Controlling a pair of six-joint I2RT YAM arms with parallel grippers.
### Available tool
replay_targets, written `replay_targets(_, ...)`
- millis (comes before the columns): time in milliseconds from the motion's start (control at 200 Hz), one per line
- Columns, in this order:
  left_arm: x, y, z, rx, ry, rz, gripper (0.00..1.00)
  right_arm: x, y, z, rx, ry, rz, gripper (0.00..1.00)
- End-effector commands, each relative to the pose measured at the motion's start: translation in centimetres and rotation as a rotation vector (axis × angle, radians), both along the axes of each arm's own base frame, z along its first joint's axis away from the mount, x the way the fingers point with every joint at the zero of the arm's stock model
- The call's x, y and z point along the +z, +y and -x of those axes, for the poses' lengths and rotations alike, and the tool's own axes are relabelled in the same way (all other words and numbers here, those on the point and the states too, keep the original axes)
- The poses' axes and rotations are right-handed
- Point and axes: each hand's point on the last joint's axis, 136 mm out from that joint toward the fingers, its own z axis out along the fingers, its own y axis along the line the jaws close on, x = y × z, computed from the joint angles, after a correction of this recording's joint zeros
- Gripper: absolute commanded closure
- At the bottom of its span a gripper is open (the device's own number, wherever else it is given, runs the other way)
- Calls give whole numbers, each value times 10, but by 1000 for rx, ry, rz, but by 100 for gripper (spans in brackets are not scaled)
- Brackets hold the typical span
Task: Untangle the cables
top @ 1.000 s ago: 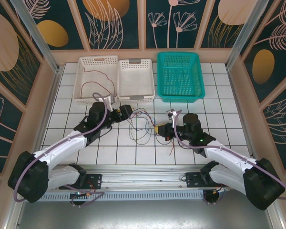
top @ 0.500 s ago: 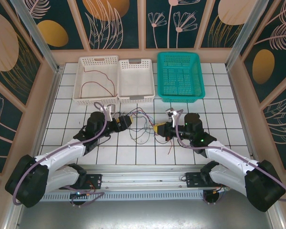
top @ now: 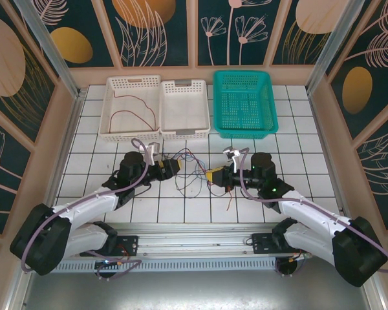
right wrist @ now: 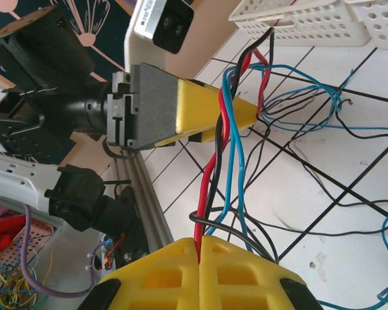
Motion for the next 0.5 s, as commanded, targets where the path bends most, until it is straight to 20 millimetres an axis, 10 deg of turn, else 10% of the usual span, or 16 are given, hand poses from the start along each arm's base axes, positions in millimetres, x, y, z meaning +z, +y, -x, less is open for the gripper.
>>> replay_targets(0, 1, 0, 0, -17, -47, -43, 32, 32, 7, 4, 57, -69, -70, 100)
replay_targets(490, 6, 18, -6, 46, -123, -149, 27, 29, 6, 6, 72, -62, -66, 100)
